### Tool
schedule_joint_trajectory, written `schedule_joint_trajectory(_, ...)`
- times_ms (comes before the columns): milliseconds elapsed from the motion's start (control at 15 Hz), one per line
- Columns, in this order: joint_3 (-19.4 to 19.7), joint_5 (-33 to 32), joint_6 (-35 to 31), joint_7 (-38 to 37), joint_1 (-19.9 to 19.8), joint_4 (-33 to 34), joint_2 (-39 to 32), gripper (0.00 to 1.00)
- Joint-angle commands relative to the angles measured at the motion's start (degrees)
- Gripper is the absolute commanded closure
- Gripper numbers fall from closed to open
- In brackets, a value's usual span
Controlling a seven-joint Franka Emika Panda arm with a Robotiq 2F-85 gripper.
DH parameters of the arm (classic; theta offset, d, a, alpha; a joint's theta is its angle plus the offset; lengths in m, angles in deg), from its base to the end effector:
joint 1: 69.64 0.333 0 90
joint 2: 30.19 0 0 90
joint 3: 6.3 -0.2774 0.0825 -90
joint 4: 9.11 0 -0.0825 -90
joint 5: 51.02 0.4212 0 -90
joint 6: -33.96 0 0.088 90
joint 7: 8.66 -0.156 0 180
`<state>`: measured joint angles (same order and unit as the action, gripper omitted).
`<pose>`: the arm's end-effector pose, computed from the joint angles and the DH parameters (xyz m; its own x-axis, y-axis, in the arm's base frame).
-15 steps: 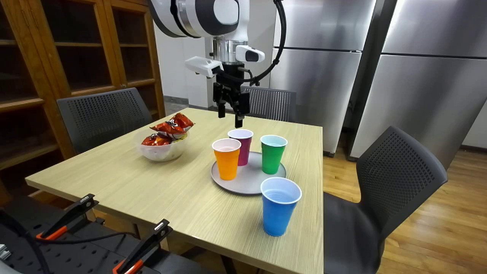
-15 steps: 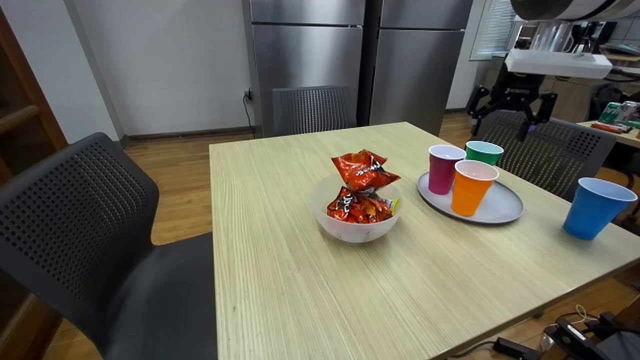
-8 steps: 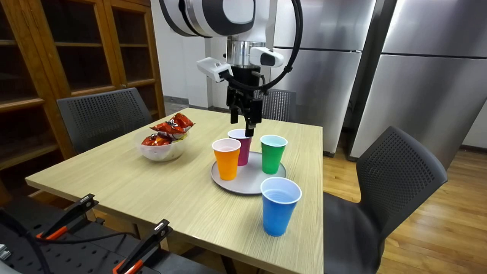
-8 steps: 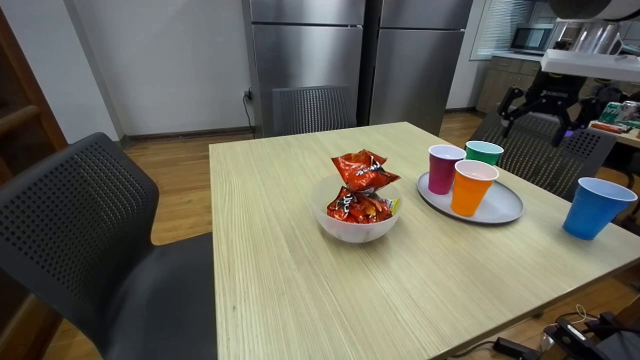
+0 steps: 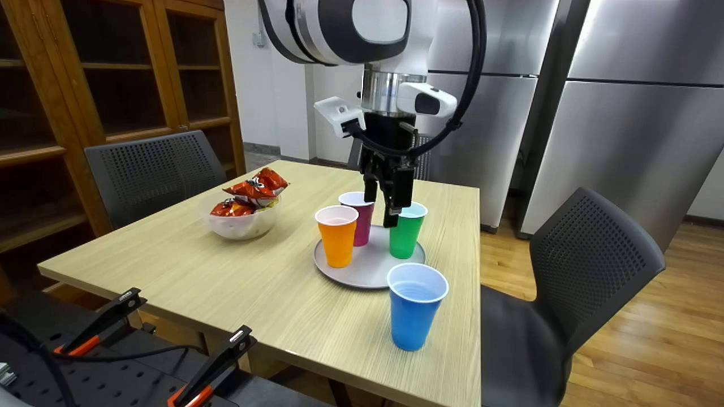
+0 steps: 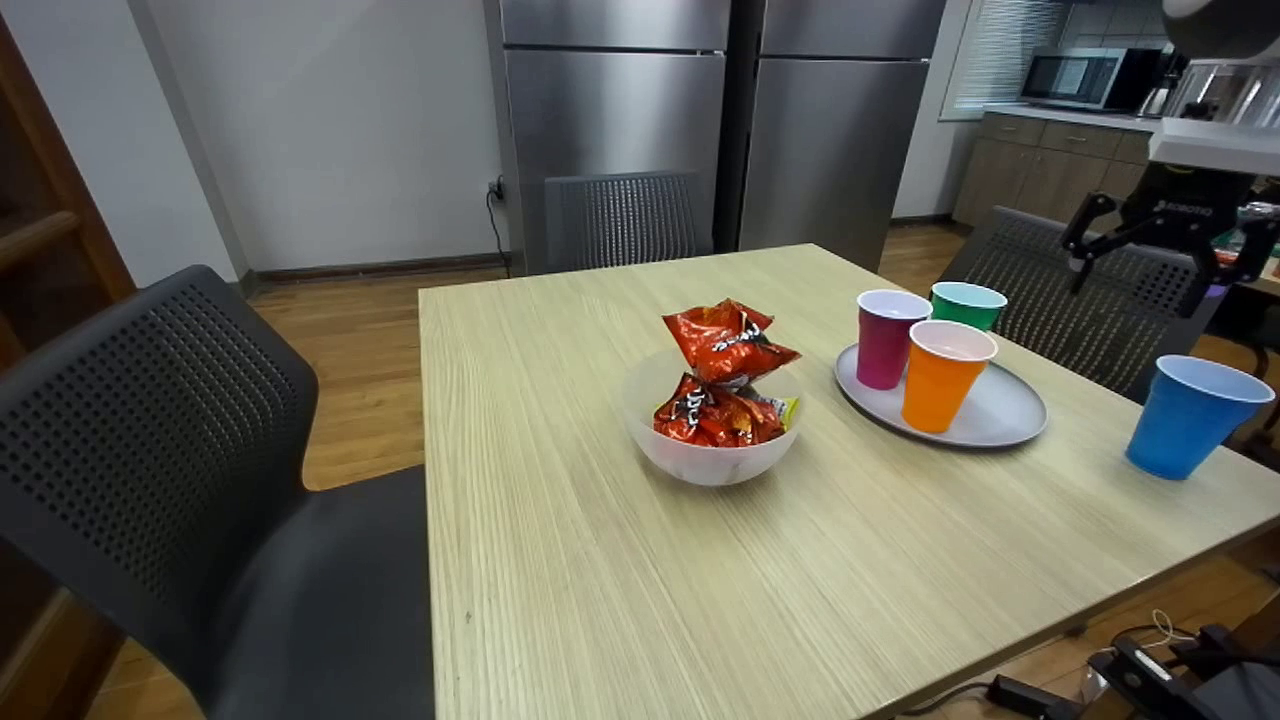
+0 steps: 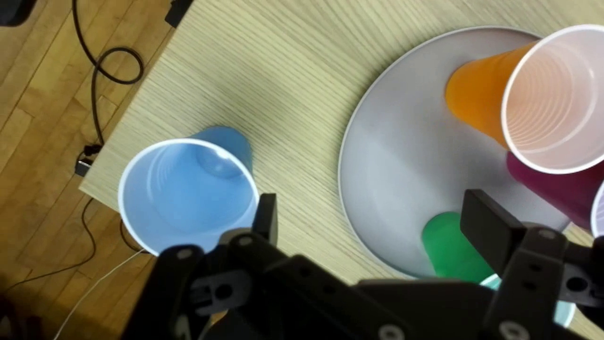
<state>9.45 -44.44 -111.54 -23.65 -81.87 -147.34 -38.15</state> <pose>0.4486 -0.2431 0.1379 0.6657 -0.7461 -0.0131 -0.7461 -0.6653 -0.0243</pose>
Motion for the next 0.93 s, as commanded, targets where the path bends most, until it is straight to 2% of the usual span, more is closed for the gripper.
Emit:
schedule_joint_trajectory(0, 0.4, 2.4, -0.4, 0.2, -1.8, -0.2, -0.9, 0.00)
schedule_joint_trajectory(867, 1.4, 7.7, 0.7, 0.0, -5.1, 5.5, -9.3, 0.00)
